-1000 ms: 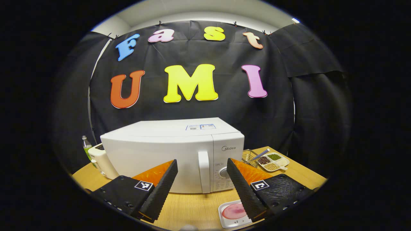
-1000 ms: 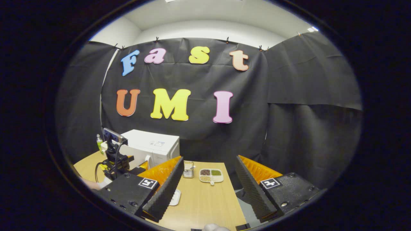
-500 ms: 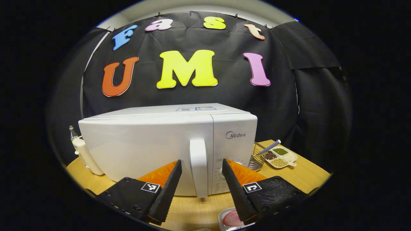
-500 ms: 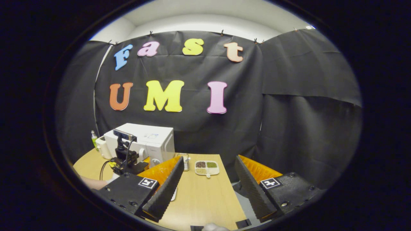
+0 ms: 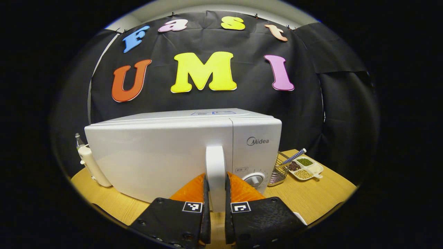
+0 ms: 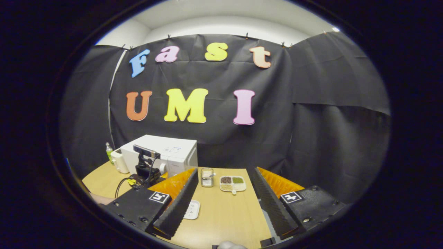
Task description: Open the microwave oven with the left hand, put the food in, and close the microwave oven.
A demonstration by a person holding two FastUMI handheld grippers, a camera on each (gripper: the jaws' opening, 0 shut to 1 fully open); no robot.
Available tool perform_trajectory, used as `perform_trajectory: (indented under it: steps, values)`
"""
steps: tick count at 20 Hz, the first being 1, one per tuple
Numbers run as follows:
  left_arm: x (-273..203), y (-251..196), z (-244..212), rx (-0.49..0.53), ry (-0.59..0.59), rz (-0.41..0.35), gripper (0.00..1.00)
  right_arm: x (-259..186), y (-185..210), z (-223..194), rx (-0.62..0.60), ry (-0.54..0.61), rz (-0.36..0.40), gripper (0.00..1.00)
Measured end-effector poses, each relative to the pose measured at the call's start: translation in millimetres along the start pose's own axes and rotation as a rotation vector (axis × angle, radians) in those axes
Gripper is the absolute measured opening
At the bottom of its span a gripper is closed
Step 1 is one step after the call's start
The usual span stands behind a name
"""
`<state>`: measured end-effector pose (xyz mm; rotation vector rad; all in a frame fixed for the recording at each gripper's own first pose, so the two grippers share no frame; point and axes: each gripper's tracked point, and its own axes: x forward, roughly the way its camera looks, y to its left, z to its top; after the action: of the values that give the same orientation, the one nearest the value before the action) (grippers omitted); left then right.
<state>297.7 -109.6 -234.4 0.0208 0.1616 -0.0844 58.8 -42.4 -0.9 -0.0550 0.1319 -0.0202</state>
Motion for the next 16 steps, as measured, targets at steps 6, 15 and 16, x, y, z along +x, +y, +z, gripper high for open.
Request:
perform_trajectory:
  steps: [6,15,16]
  values:
    - [-6.9,-0.4,-2.6,0.003,0.015,-0.011,0.08,7.2,26.8,10.8,-0.017,-0.016,0.103,0.95]
    - [-112.1,27.9,-23.6,0.001,0.01,-0.023,0.07,-2.2,52.0,14.9,-0.023,-0.047,0.184,1.0]
    - [-123.4,35.1,-27.7,0.0,0.019,-0.009,0.07,-5.2,55.6,12.3,-0.022,-0.043,0.19,0.94]
